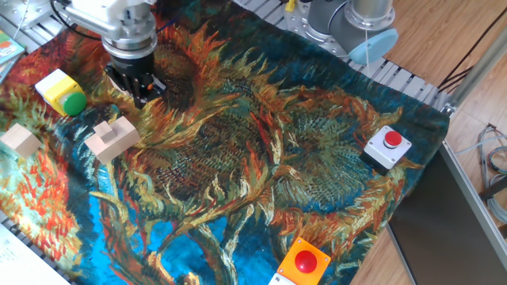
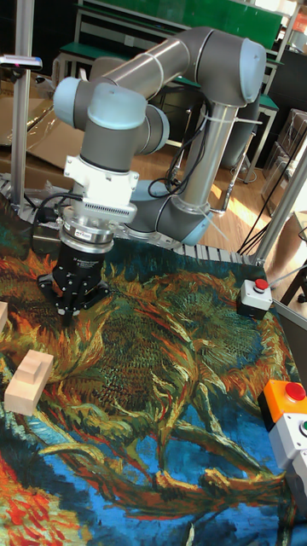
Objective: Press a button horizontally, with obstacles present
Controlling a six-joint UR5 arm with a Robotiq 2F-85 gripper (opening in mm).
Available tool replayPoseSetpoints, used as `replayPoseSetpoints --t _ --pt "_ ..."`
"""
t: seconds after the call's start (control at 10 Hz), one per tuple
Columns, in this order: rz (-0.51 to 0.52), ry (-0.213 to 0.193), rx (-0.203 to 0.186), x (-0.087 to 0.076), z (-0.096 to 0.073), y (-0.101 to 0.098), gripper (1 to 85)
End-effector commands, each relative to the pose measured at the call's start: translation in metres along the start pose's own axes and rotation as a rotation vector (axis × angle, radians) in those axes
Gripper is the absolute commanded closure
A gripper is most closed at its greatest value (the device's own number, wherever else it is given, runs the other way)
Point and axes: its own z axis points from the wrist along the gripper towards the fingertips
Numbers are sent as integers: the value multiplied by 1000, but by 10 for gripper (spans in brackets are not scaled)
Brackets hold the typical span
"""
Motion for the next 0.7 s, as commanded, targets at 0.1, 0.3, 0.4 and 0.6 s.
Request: replayPoseSetpoints --t 0.1,0.3,0.4,0.6 --pt "117 -20 -5 2 -2 40 843" --pt "124 -17 45 4 -2 27 843" --pt "50 -13 64 4 0 7 843" --pt "-64 -12 58 8 10 -42 843"
